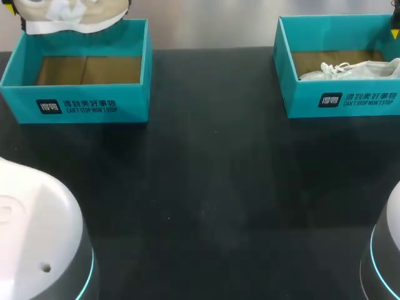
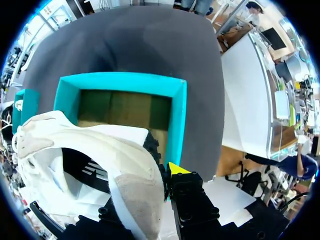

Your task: Take the shoe out of the shoebox, open the shoe tongue, remove and reinsert the insole, then place the shoe into the shoebox

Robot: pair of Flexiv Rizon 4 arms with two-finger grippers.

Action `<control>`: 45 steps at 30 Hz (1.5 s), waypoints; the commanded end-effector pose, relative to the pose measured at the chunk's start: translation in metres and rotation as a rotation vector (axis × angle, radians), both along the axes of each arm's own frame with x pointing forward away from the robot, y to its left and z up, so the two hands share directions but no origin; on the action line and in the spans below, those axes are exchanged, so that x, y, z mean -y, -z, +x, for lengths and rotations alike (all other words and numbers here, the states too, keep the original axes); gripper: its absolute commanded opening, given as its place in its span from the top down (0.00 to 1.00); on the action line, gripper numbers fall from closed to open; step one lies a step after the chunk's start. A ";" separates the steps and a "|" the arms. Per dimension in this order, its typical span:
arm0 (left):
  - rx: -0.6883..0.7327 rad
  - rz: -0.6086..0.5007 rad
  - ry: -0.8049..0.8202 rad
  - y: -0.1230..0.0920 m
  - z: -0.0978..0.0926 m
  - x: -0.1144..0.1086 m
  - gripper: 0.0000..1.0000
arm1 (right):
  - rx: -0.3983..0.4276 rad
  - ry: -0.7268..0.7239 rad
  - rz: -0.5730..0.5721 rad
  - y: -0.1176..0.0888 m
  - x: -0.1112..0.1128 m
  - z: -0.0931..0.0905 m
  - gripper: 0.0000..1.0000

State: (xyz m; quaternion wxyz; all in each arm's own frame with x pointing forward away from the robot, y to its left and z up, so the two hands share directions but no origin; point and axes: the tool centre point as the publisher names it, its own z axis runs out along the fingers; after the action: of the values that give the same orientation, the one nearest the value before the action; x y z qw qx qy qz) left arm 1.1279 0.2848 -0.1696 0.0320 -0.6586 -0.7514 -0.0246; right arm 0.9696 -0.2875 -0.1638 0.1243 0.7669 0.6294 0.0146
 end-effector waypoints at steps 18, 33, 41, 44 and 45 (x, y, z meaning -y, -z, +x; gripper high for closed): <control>0.187 0.044 0.013 -0.034 -0.118 0.029 1.00 | 0.001 0.001 -0.001 0.000 0.000 -0.001 0.00; 0.204 0.025 -0.032 -0.017 -0.251 0.085 1.00 | 0.001 0.001 -0.001 0.000 0.000 -0.001 0.00; 0.256 0.039 -0.018 -0.013 -0.261 0.089 1.00 | 0.001 0.001 -0.001 0.000 0.000 -0.001 0.00; 0.256 0.039 -0.018 -0.013 -0.261 0.089 1.00 | 0.001 0.001 -0.001 0.000 0.000 -0.001 0.00; 0.256 0.039 -0.018 -0.013 -0.261 0.089 1.00 | 0.001 0.001 -0.001 0.000 0.000 -0.001 0.00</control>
State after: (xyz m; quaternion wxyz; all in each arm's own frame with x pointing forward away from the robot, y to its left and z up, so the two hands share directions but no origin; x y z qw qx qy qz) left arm 0.8736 0.1941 -0.1573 0.0433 -0.6432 -0.7643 -0.0141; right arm 0.9695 -0.2876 -0.1636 0.1244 0.7669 0.6294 0.0143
